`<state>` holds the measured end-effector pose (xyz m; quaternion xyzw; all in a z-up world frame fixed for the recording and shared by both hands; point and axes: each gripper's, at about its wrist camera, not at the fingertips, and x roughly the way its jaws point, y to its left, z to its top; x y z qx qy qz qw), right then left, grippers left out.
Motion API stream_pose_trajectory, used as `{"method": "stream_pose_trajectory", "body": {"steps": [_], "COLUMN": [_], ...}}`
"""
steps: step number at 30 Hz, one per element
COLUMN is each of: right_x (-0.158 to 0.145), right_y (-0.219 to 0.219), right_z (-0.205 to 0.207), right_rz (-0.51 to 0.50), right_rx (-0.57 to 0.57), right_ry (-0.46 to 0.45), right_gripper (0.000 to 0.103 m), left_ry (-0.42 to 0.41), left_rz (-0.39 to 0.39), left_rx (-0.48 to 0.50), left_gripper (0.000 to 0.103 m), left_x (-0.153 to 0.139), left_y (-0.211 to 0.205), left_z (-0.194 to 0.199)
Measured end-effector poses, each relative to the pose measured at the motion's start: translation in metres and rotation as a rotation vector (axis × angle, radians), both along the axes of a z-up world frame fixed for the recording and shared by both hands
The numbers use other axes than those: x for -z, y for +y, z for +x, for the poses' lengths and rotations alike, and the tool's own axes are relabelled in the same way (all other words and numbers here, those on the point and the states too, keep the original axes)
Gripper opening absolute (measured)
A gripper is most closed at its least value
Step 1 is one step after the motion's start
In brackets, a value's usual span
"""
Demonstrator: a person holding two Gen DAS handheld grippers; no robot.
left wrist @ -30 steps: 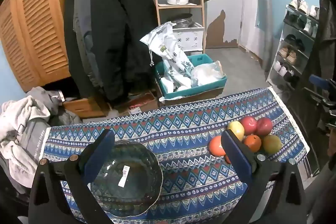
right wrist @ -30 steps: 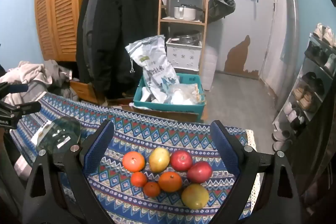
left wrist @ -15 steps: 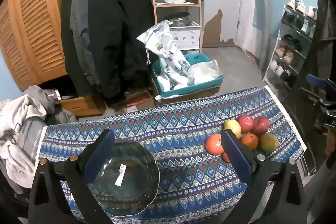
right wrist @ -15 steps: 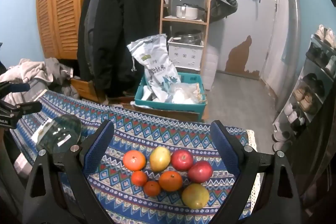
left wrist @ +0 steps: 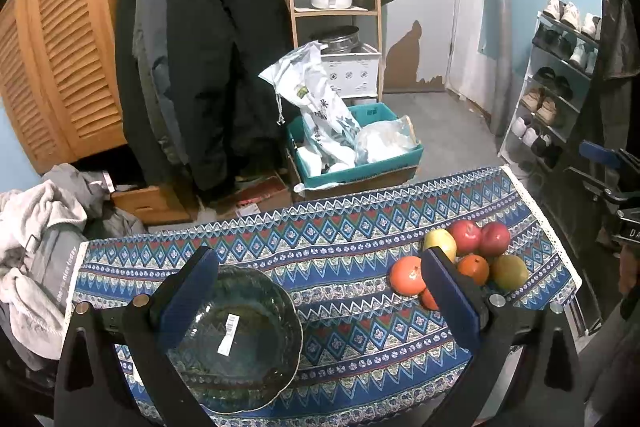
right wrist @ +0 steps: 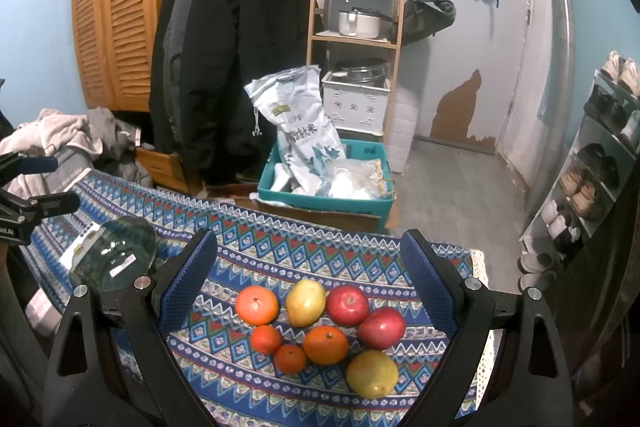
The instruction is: Organize fruits
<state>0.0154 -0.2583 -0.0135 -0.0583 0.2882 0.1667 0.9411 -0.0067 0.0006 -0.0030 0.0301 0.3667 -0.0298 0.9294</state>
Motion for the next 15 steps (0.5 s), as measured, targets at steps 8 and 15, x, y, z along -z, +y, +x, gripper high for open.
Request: {"method": "stream_pose_trajectory", "body": {"steps": [8, 15], "right_x": [-0.0008, -0.0014], "right_y": [0.0008, 0.0004], "right_z": [-0.0008, -0.0014], "right_rz": [-0.002, 0.0], "right_rx": [-0.001, -0.003], "right_ry": [-0.002, -0.002], "right_gripper": [0.091, 0.091], "left_ry": [0.005, 0.005], "left_rz": [-0.001, -0.002], "left_rx": [0.002, 0.004], "left_gripper": [0.102, 0.102], "left_x": [-0.0014, -0.0012], "left_y": [-0.0003, -0.0003], "left_z": [0.0011, 0.001]}}
